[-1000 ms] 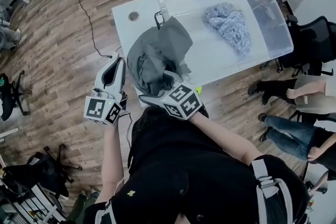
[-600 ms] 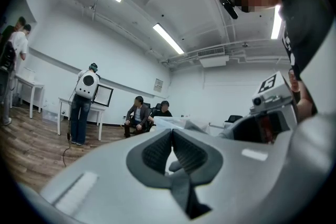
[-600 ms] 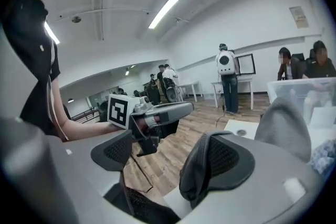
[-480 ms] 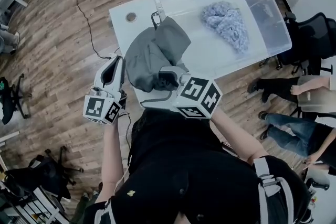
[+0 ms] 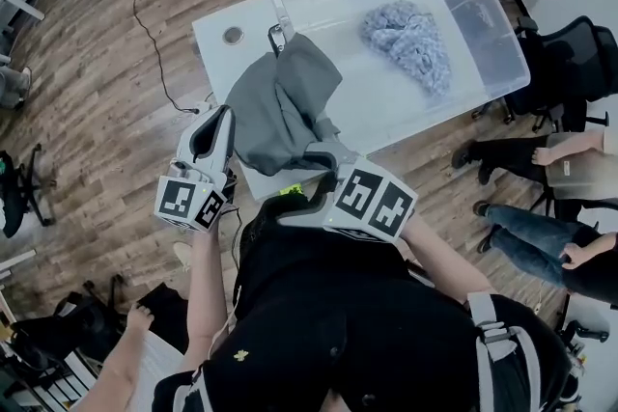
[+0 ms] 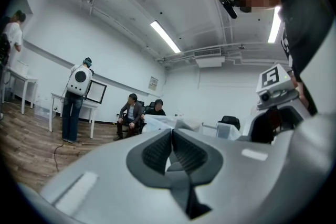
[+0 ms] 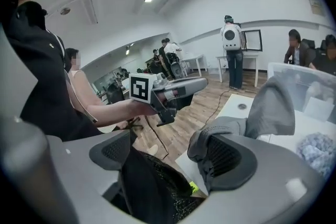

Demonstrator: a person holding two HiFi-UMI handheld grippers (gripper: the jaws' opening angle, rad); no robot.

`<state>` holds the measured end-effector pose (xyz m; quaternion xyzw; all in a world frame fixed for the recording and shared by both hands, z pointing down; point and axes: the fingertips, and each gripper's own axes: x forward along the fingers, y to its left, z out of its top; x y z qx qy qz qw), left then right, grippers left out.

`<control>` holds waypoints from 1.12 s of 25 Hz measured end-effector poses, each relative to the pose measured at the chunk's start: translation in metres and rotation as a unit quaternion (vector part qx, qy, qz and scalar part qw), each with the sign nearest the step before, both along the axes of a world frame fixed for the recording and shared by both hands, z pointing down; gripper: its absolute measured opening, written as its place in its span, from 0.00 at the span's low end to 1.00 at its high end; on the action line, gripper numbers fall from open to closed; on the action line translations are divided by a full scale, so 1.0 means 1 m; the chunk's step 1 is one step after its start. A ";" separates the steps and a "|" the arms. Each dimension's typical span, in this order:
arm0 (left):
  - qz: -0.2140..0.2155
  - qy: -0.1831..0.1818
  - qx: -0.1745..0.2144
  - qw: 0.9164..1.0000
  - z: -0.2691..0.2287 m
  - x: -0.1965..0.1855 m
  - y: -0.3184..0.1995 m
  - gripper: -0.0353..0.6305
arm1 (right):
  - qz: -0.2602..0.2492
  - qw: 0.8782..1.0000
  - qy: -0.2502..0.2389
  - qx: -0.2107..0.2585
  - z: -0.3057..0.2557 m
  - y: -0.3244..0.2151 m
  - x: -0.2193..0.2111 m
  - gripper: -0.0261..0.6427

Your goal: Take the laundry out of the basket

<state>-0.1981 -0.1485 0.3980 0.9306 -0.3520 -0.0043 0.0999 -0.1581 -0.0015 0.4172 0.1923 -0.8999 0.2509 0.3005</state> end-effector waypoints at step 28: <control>0.047 -0.008 0.019 0.999 -0.021 0.042 0.028 0.07 | 0.032 0.996 0.074 0.044 0.027 -0.072 0.101 0.64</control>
